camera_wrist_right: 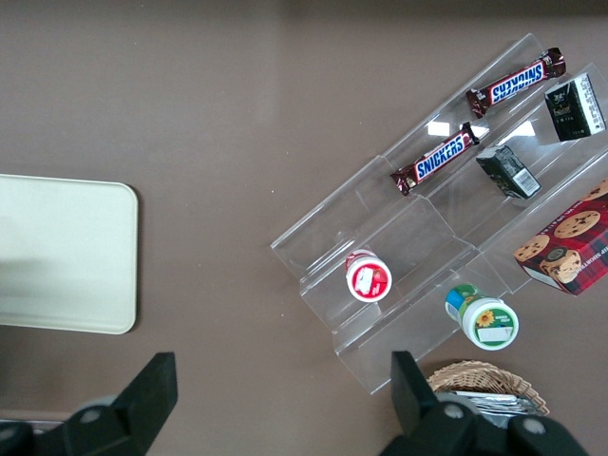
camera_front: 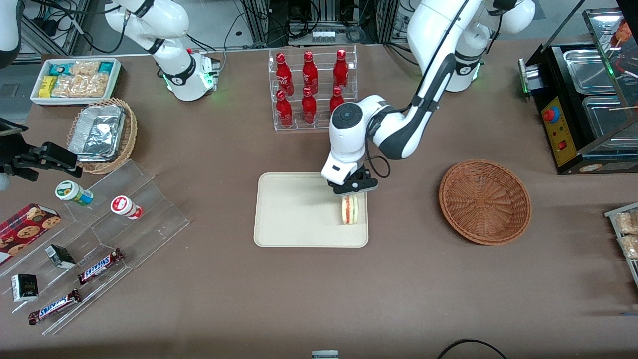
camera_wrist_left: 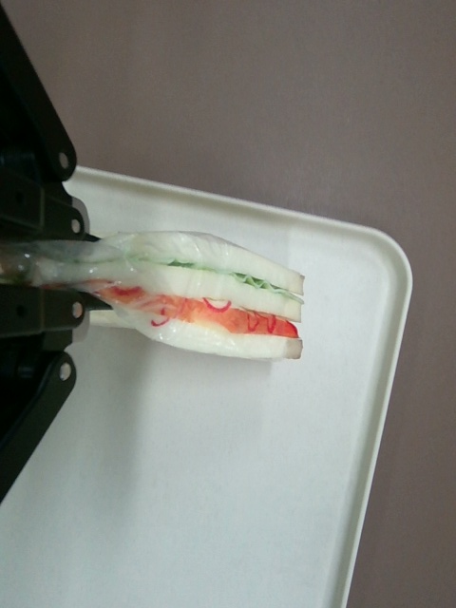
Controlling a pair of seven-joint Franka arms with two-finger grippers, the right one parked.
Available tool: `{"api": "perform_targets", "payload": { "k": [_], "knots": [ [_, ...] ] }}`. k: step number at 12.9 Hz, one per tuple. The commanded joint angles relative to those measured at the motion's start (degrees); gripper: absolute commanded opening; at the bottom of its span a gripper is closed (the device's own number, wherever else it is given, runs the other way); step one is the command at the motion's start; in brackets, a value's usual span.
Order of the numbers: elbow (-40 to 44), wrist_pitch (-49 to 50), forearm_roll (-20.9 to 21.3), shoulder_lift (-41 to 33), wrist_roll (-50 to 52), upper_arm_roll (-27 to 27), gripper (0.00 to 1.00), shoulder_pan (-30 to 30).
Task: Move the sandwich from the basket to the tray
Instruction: 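Lower the sandwich onto the tray and open the left gripper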
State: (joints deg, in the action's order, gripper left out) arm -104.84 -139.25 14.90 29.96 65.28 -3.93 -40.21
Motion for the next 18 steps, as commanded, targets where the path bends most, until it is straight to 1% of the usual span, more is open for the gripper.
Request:
{"api": "perform_targets", "payload": {
  "k": [1,3,8,9,11,12,14,15,17,18],
  "knots": [
    [4.4,0.2,1.7,3.2,1.6,0.9,0.0,-1.8],
    [5.3,0.2,4.4,4.9,2.0,0.9,0.0,-1.9],
    [5.0,-0.1,4.8,5.5,1.9,0.9,0.03,-1.8],
    [4.9,0.0,4.8,5.5,1.7,0.9,0.16,-1.7],
    [5.1,0.5,4.8,5.2,1.2,0.9,1.0,-1.6],
    [5.3,1.1,4.7,4.8,1.2,0.9,1.0,-1.6],
    [6.6,6.8,4.6,2.1,1.1,1.0,1.0,-1.3],
    [7.5,11.0,4.3,-0.1,0.9,1.0,1.0,-0.9],
    [8.7,16.1,3.1,-5.9,1.0,1.3,1.0,-0.3],
    [8.8,18.0,1.3,-9.0,0.8,1.3,1.0,0.4]
  ]
}}
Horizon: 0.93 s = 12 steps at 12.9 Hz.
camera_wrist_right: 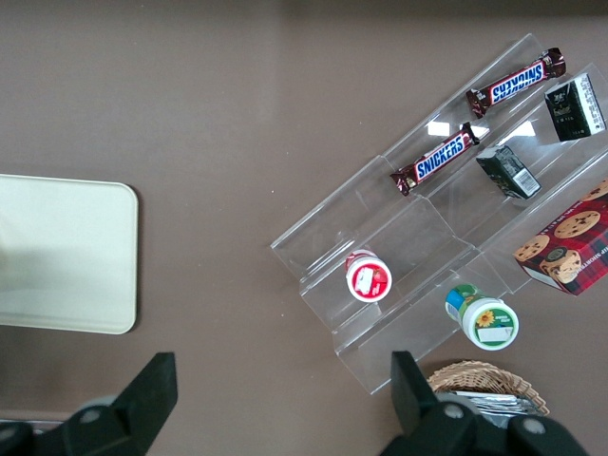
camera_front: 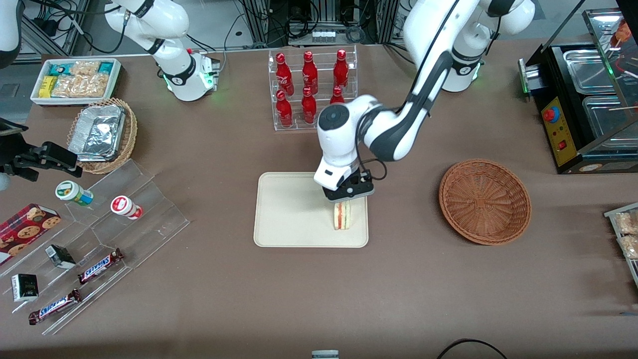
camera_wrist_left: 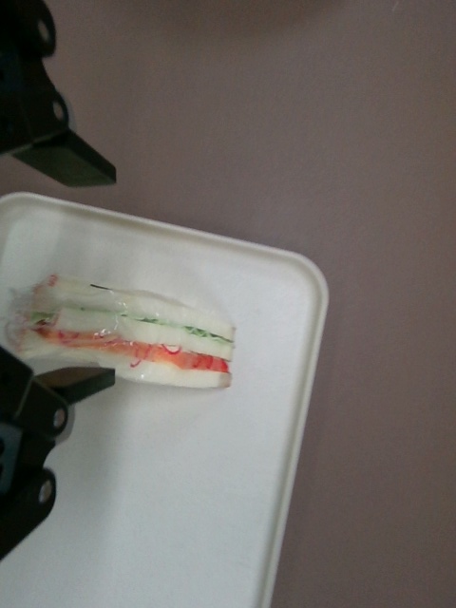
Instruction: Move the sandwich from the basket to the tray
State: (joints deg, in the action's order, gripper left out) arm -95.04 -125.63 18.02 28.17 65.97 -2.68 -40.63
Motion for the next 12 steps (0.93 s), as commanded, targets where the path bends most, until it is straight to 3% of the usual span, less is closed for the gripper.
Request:
{"api": "perform_targets", "payload": {
  "k": [1,6,12],
  "knots": [
    [-1.0,7.0,-2.8,-10.1,0.0,0.0,1.0,1.2],
    [-0.9,21.0,-7.4,-22.0,-10.0,0.1,1.0,4.8],
    [-0.9,31.0,-10.0,-32.2,-29.5,0.2,1.0,20.3]
  ]
}}
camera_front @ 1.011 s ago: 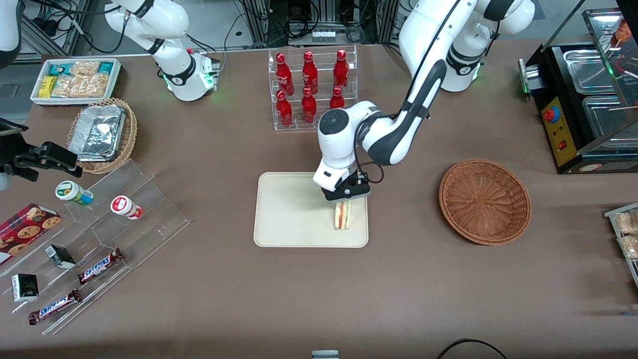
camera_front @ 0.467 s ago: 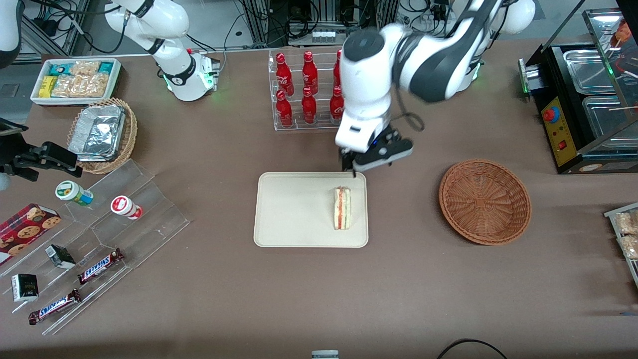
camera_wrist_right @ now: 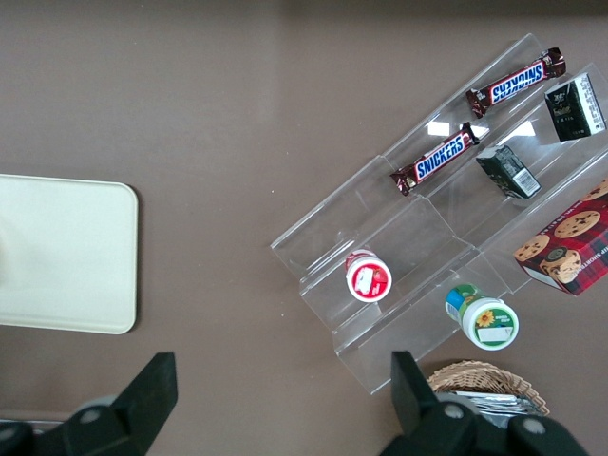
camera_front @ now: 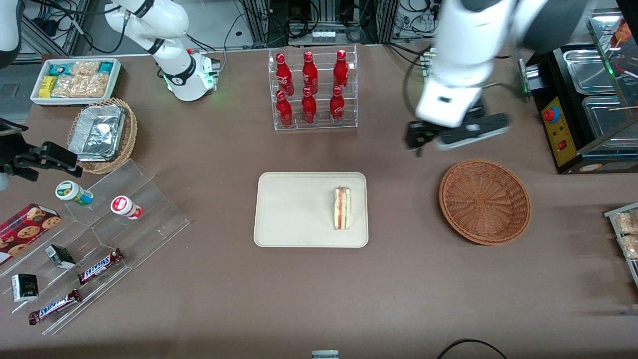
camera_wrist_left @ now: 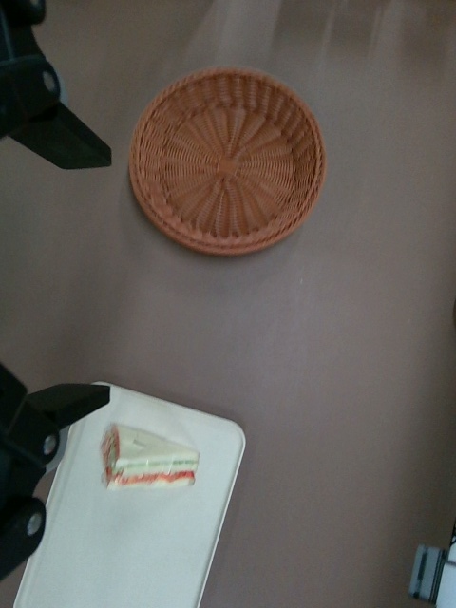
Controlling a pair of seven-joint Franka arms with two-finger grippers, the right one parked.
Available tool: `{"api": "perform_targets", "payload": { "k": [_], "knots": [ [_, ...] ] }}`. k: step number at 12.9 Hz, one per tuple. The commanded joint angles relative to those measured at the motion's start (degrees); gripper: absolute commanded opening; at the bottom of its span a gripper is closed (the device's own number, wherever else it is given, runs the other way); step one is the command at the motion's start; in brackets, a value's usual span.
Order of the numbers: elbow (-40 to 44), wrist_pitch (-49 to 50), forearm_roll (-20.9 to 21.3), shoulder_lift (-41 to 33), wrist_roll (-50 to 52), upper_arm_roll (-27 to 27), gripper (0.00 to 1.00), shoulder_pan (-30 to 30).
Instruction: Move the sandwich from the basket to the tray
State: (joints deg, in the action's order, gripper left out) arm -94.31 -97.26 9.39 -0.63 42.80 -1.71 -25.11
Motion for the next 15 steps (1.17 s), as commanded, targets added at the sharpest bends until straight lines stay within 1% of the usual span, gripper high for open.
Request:
{"api": "perform_targets", "payload": {
  "k": [1,5,8,11,15],
  "knots": [
    [-1.7,4.1,-2.8,-4.1,-11.1,-0.8,1.0,7.8],
    [-1.9,4.9,-5.7,-5.3,-24.8,-0.8,1.0,18.0],
    [-1.2,5.1,-9.6,-4.8,-29.9,-0.8,1.0,24.0],
    [-0.9,5.1,-9.8,-3.9,-32.9,0.2,1.0,24.9],
    [-1.3,5.2,-9.7,-3.7,-40.7,0.3,1.0,24.9]
  ]
}}
